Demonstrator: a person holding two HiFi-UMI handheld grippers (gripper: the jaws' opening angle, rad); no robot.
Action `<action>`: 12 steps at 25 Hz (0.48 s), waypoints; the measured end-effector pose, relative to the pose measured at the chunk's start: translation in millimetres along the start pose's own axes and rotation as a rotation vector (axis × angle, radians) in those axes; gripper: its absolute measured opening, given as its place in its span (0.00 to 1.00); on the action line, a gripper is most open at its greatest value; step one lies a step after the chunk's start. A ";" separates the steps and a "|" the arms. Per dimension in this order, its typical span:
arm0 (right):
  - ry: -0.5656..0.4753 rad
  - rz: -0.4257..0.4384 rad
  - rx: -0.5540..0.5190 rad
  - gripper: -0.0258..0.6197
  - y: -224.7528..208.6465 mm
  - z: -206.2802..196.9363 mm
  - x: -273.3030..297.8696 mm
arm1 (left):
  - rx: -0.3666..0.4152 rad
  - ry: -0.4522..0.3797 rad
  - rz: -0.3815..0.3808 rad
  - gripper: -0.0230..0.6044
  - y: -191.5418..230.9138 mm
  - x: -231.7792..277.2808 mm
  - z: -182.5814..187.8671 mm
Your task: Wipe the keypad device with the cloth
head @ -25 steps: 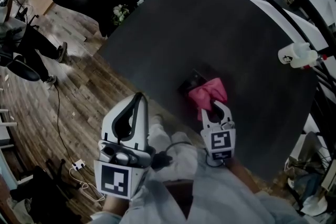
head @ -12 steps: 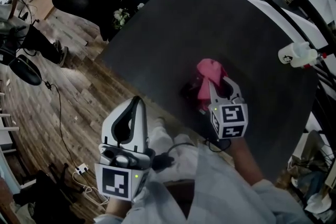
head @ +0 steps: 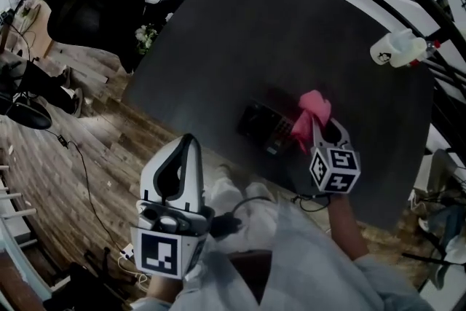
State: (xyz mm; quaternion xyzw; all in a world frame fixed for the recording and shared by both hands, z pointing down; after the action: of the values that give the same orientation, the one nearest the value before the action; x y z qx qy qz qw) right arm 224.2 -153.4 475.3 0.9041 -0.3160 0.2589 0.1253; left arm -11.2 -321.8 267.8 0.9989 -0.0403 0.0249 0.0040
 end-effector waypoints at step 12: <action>0.181 -0.016 0.084 0.15 19.7 -75.3 -47.4 | -0.025 0.016 -0.159 0.04 -4.3 30.5 -7.1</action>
State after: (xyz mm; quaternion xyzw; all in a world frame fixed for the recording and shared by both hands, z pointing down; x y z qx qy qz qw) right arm 150.8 -115.1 513.4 0.8841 -0.2850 0.3514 0.1172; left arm 19.2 -319.9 276.4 0.9986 0.0390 0.0321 0.0186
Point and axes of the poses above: the fingertips, and each gripper's own axes: x forward along the fingers, y to its left, z out of its top, the point moved 3 cm from there along -x, backward along the fingers, and after that the axes turned 14 degrees about -z, right-handed, at the moved point
